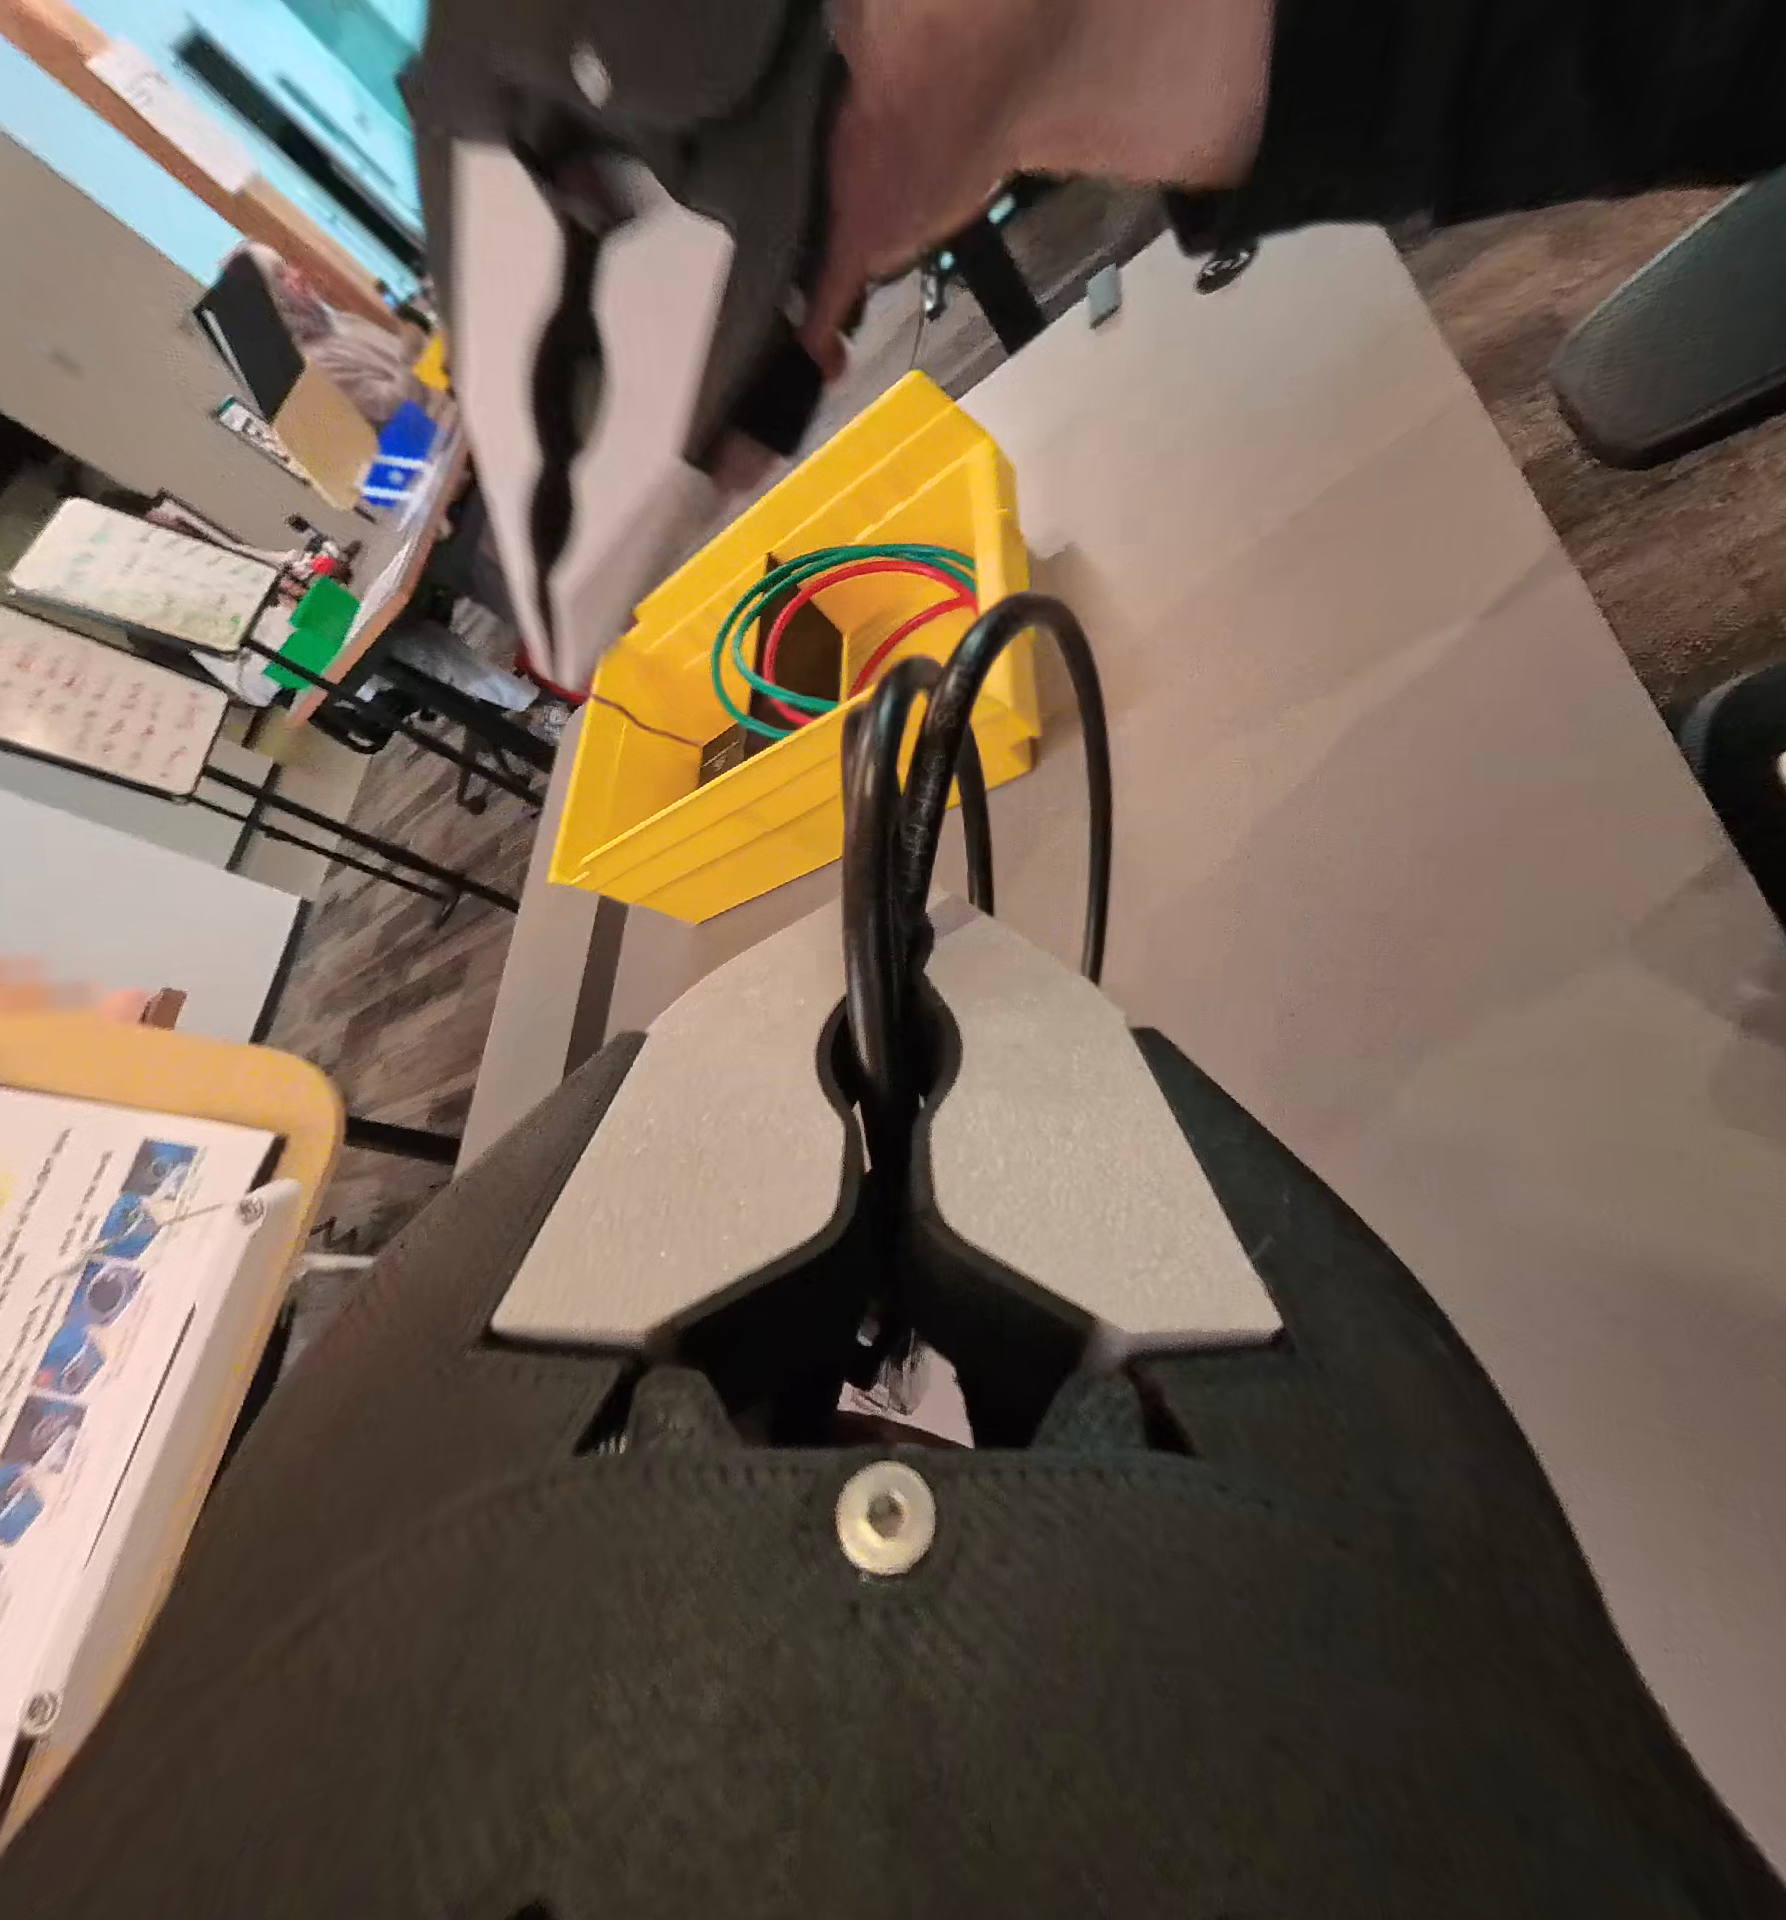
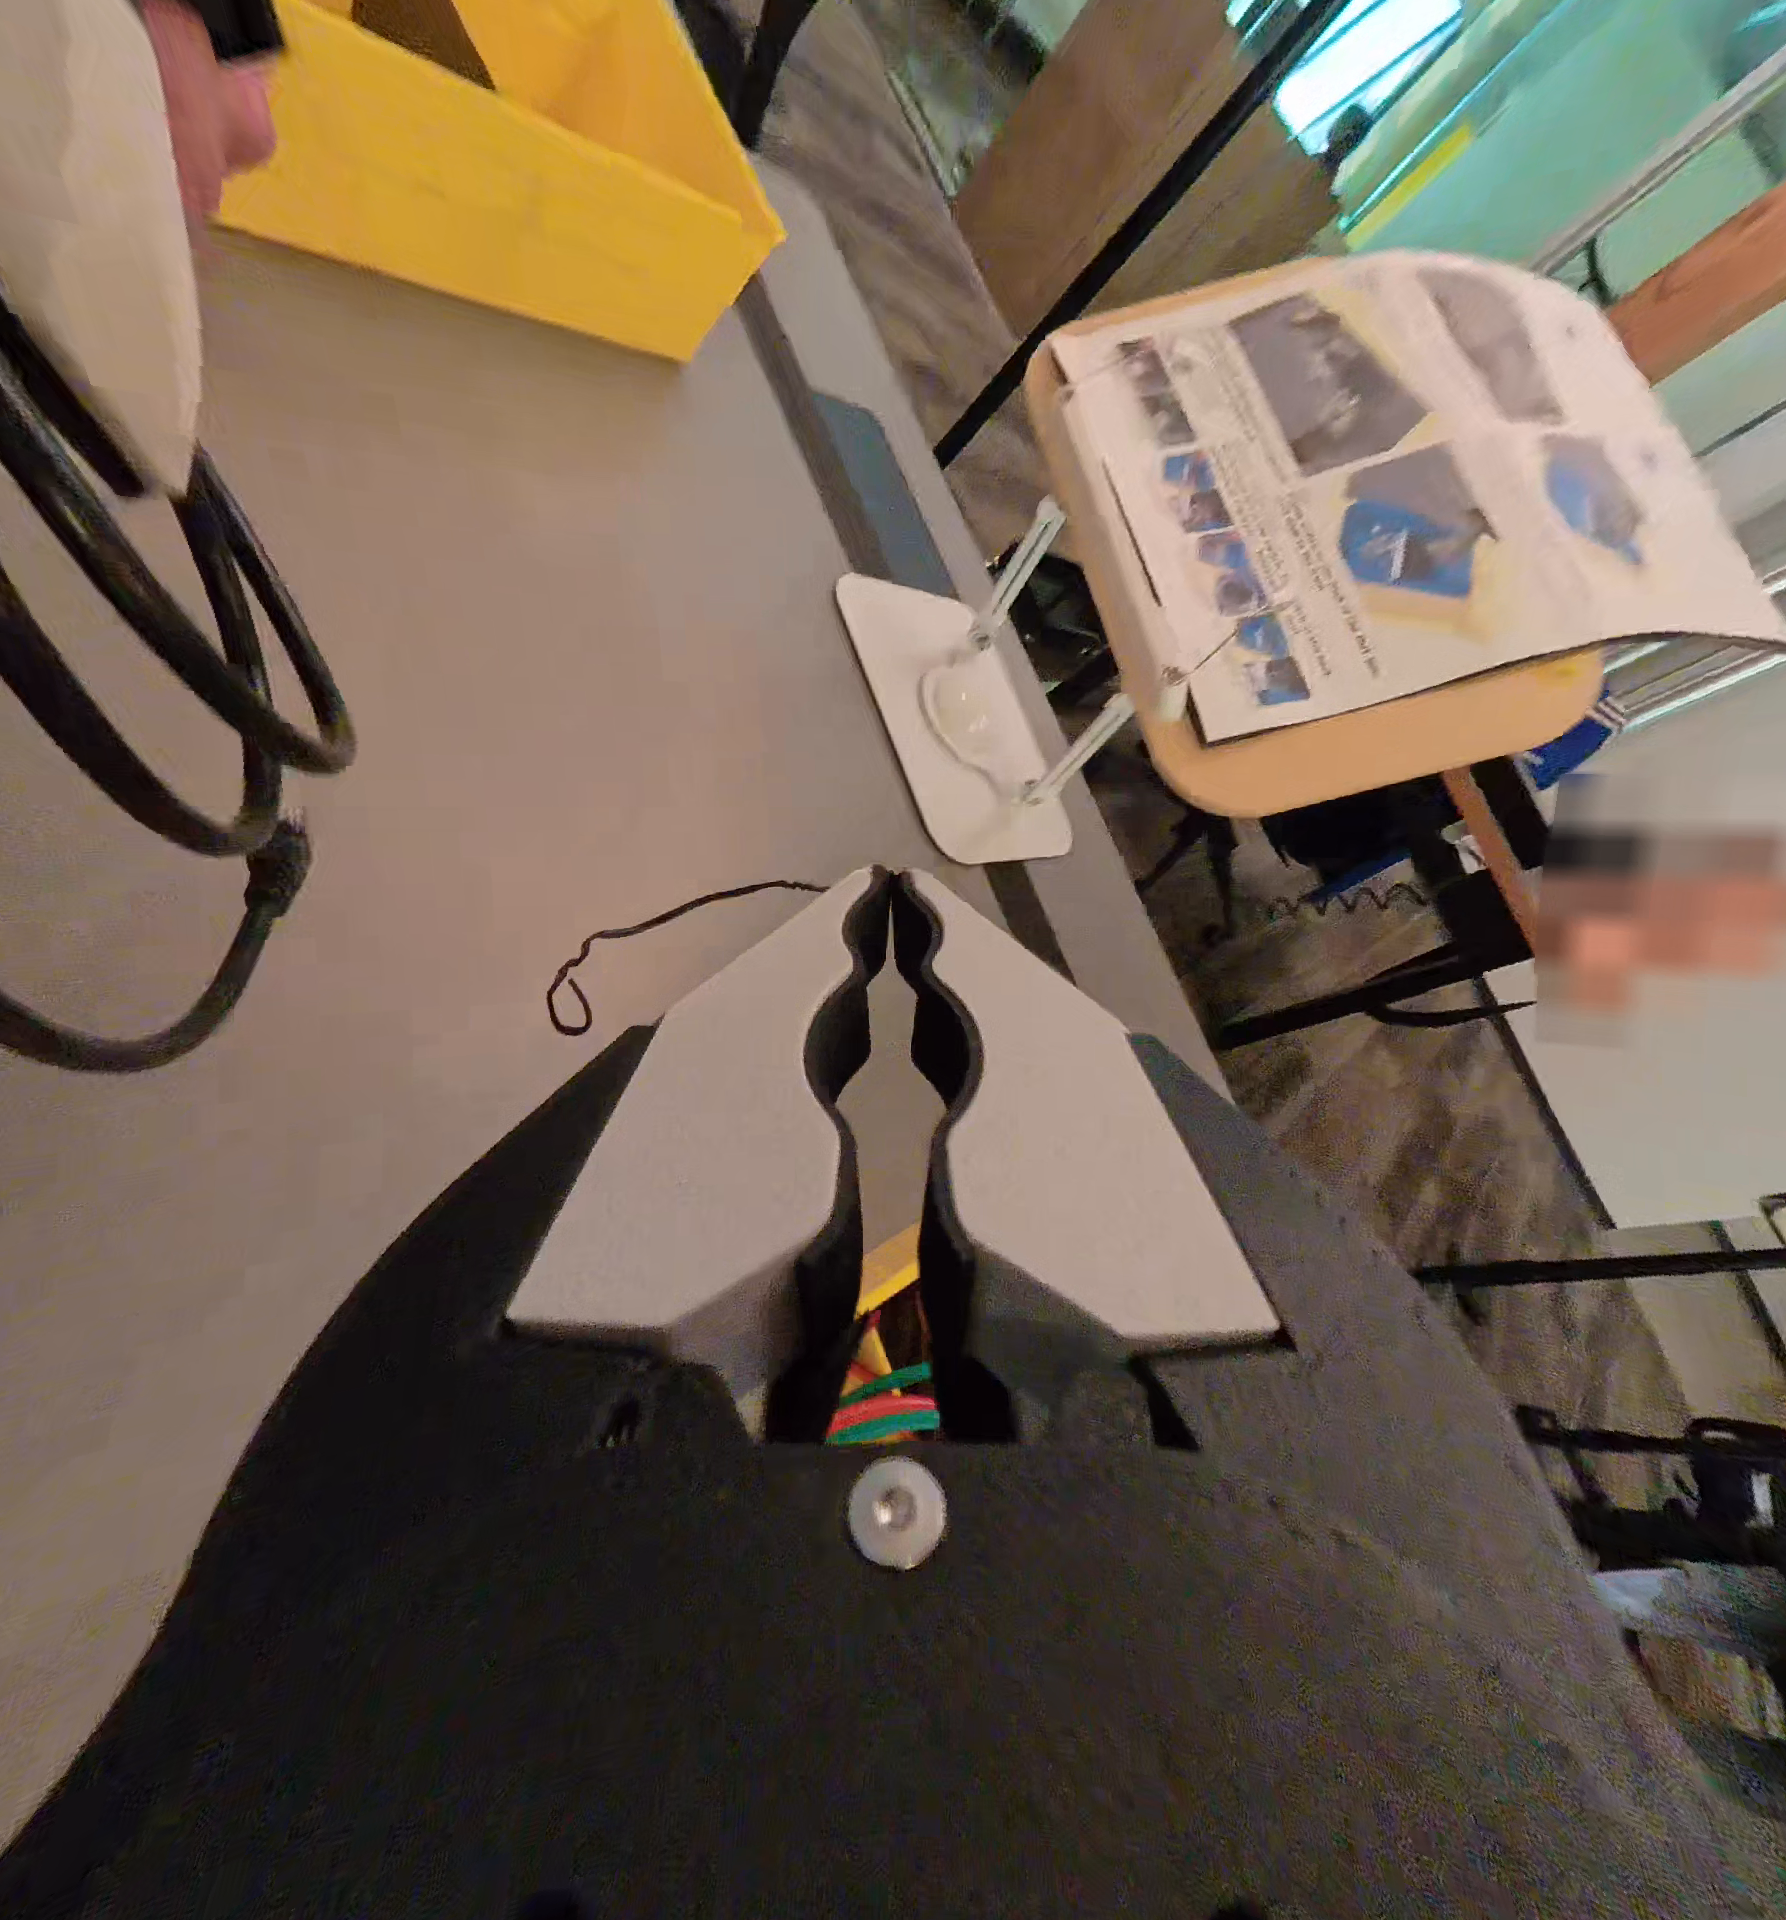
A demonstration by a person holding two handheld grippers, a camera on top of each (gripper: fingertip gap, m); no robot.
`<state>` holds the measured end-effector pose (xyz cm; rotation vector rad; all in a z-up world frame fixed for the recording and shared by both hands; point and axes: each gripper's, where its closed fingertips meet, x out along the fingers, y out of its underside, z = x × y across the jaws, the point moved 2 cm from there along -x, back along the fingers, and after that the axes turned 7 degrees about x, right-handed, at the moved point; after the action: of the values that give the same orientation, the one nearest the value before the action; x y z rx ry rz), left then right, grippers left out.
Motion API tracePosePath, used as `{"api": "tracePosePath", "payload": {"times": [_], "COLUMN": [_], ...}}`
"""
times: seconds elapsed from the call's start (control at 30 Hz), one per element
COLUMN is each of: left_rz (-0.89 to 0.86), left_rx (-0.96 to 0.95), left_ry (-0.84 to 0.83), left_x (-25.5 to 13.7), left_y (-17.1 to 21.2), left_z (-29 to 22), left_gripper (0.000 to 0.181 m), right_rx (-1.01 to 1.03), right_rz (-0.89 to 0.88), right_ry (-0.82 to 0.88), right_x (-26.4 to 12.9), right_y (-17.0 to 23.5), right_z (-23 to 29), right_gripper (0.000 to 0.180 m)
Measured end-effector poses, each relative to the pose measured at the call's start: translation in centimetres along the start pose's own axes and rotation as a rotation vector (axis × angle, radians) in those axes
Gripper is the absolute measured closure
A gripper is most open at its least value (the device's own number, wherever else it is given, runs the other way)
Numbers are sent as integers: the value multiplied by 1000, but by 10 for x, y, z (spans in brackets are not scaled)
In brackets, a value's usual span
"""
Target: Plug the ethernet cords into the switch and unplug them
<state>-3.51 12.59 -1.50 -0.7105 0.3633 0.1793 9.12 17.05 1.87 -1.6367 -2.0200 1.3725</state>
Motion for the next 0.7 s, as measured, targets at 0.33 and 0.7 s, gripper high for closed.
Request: {"api": "tracePosePath", "payload": {"times": [0.33,0.7], "left_rz": [70,131], "left_rx": [-57,-111], "left_ry": [-51,-71], "left_x": [-11,-10], "left_y": [34,58], "left_z": [19,26], "left_gripper": [181,181], "right_rx": [126,64], "right_rz": [176,204], "right_ry": [-280,-241], "right_x": [77,85], "right_y": [65,54], "right_z": [65,76], "right_gripper": [180,171]}}
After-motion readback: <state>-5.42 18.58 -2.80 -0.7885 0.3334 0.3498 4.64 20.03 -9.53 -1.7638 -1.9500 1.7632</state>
